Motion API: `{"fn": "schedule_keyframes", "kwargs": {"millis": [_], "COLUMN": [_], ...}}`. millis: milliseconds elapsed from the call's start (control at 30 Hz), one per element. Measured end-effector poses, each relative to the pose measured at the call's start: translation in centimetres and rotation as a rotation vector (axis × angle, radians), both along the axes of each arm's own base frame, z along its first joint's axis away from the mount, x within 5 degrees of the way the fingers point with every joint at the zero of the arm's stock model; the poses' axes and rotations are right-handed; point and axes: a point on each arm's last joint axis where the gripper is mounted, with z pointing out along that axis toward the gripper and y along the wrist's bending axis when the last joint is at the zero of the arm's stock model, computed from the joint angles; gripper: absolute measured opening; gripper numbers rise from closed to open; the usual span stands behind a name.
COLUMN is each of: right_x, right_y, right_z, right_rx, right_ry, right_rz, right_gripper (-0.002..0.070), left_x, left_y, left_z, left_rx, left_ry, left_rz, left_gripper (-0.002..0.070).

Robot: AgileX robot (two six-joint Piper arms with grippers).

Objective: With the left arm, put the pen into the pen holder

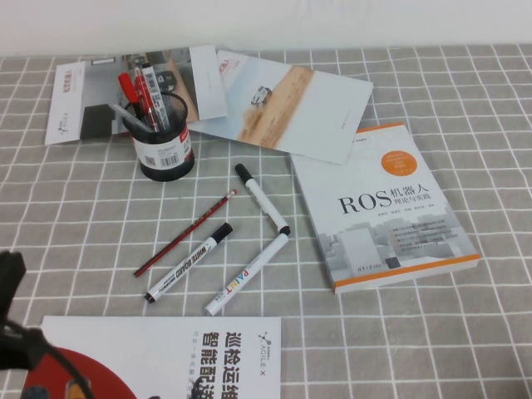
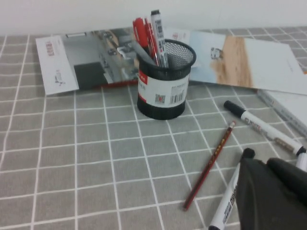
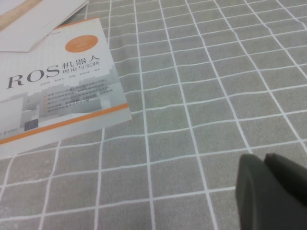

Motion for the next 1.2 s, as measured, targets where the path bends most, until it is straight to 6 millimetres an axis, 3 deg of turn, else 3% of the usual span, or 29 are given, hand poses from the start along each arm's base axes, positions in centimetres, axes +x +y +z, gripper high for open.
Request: {"fn": "schedule_keyframes", "kwargs": {"millis": [367,633,1033,1200], "right_x": [0.0,0.0,0.0,0.0], "right_y": [0.0,0.0,0.0,0.0], "right_z": [0.0,0.0,0.0,0.0], "right_rx": [0.000,0.000,0.000,0.000], "right_ry": [0.000,0.000,0.000,0.000], "right_rz": [0.000,0.000,0.000,0.000], "right_gripper": [-0.0015,-0.0015,-0.0015,-0.0015], "left_x": [-3.1,-4.7,-5.3,-5.3], "left_y": [1.4,2.0,2.1,2.1], "left_z": [-5.7,-7.2,-10.2,-10.5], "left_rx": [-0.073,-0.073,0.000,0.018], "left_ry": [-0.247,-0.356,-0.046,-0.016], "left_rz": [0.050,0.096,0.087,0.085], "left_gripper": [-0.0003,-0.0003,-0.0003,-0.0003]}}
